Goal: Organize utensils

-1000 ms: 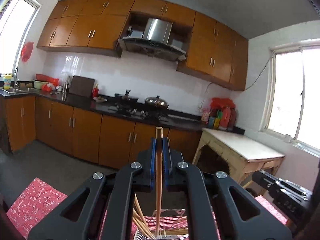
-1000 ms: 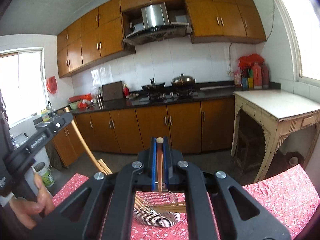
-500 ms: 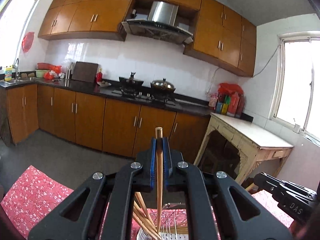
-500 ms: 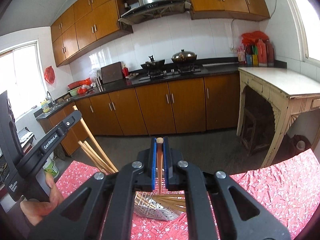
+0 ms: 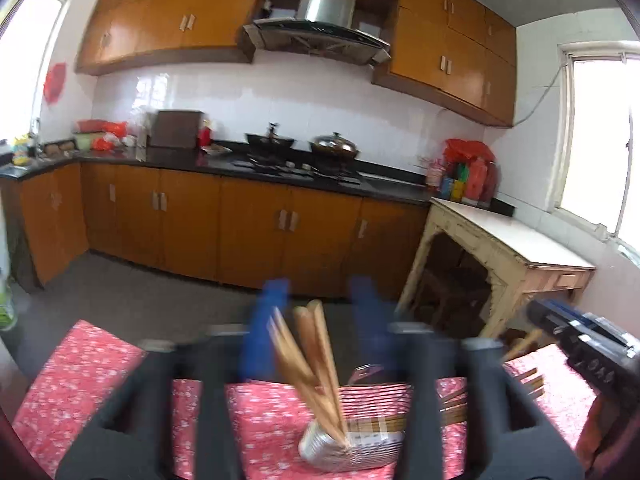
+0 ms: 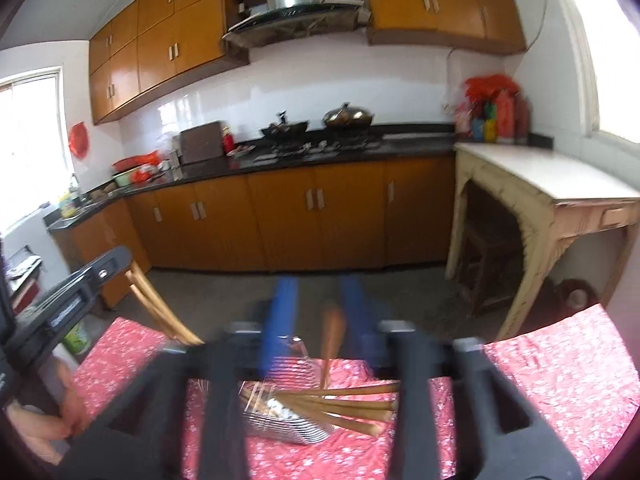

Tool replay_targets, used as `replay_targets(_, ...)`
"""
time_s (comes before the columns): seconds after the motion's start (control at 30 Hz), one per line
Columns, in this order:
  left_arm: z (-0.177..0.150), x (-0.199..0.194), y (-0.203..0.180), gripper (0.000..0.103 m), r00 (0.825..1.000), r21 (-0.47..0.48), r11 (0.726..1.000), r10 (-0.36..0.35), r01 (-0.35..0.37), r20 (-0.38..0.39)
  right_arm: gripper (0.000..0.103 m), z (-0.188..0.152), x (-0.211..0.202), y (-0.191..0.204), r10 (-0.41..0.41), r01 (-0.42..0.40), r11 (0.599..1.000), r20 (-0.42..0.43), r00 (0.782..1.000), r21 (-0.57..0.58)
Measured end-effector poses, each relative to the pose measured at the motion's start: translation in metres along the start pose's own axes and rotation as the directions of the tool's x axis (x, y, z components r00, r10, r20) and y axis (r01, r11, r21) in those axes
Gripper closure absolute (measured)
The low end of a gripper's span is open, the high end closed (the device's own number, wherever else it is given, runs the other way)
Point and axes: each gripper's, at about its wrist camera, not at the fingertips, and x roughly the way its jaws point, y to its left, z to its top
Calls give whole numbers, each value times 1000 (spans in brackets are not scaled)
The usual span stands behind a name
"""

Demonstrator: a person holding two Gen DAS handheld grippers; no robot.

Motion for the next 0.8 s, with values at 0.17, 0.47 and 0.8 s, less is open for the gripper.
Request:
replay_targets(0.17, 1, -29, 14, 16, 998, 43, 998, 44, -46, 49, 20, -1, -24, -9, -38, 37, 999, 38, 999, 12)
replay_targets(0.47, -10, -71, 41, 2, 997, 75, 995, 65, -69, 50, 4, -19, -74, -5, -184, 187, 982, 106, 977, -21)
replay_targets(0.8, -70, -121, 44, 2, 1000, 153, 988, 0, -3, 19, 4, -93, -131, 25, -237, 260, 962, 224, 945, -78)
